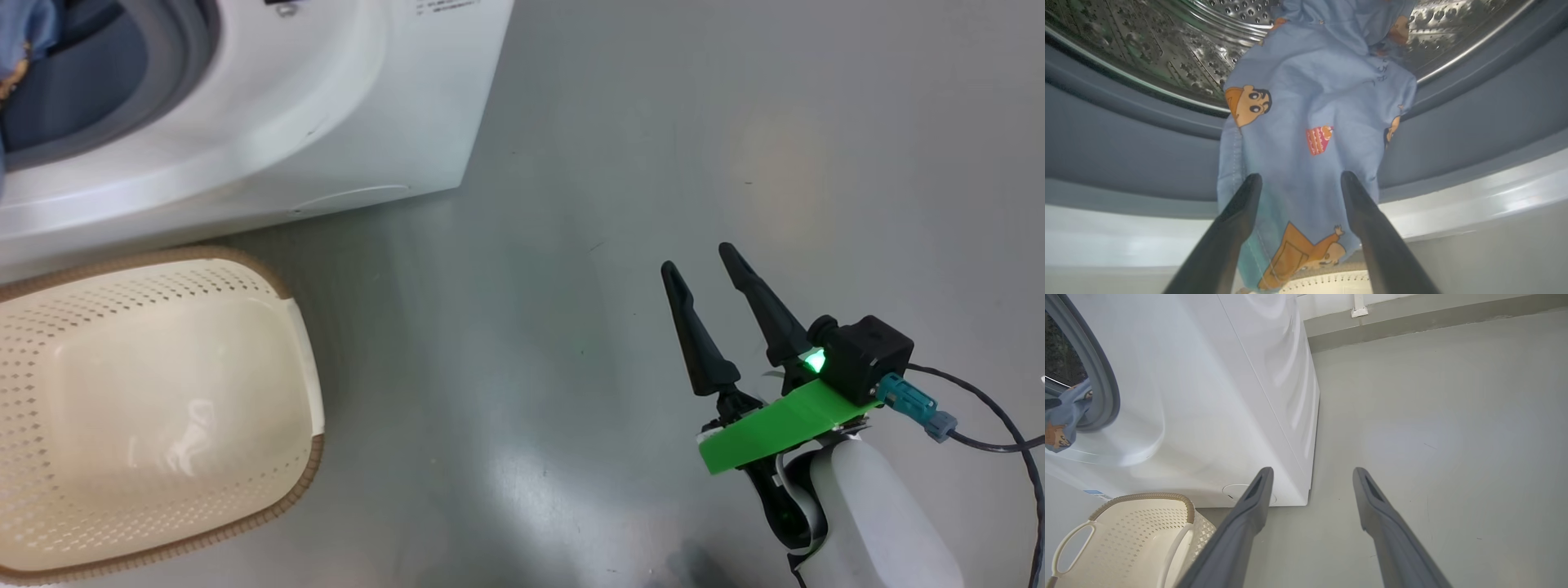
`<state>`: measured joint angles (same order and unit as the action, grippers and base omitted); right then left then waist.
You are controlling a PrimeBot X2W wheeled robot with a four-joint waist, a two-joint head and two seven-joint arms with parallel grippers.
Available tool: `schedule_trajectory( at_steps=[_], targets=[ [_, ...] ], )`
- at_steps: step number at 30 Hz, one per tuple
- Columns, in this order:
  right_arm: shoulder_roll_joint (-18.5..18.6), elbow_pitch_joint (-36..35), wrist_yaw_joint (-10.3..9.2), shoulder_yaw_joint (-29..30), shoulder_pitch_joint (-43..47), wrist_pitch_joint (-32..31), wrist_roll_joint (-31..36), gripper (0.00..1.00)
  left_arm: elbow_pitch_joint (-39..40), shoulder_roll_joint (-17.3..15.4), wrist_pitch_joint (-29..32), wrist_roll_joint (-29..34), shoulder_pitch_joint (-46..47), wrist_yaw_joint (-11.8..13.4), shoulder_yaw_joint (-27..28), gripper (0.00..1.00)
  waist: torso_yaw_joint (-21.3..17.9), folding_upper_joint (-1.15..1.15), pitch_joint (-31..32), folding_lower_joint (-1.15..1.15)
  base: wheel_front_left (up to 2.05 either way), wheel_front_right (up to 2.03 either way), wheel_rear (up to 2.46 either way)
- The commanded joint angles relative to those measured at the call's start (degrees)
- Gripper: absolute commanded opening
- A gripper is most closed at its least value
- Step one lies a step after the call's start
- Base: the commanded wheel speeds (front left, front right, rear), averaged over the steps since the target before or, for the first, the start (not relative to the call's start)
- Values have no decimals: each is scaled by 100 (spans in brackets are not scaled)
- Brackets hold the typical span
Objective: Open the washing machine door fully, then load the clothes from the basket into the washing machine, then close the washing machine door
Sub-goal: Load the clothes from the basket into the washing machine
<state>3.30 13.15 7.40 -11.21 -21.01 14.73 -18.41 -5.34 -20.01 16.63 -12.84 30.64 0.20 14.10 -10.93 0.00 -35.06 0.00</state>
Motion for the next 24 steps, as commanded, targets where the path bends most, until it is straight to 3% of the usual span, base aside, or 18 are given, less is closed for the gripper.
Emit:
schedule_trajectory(
  at_steps=[1, 10, 20, 22, 23, 24],
  targets=[
    [-41, -99, 9, -158, 116, 27, -89, 100, 31, -330, 305, -56, 163, 55, 198, 100, -25, 0, -19, 0, 0, 0, 0],
    [-42, -88, 9, -207, 77, 27, -188, 100, -443, -620, 1472, -145, 733, 330, 251, 100, -135, 0, -87, 0, 0, 0, 0],
    [-42, -103, 9, -224, 49, 27, -279, 100, -645, -571, 2241, -345, 851, 450, 184, 100, -173, 0, -154, 0, 0, 0, 0],
    [-42, -100, 9, -232, 36, 27, -287, 100, -643, -577, 2400, -330, 840, 480, 136, 91, -170, 0, -157, 0, 0, 0, 0],
    [-42, -100, 9, -235, 29, 27, -293, 100, -642, -575, 2456, -342, 854, 498, 133, 78, -170, 0, -160, 0, 0, 0, 0],
    [-42, -100, 9, -235, 29, 27, -293, 100, -642, -575, 2456, -342, 854, 498, 133, 78, -170, 0, -160, 0, 0, 0, 0]
  ],
)
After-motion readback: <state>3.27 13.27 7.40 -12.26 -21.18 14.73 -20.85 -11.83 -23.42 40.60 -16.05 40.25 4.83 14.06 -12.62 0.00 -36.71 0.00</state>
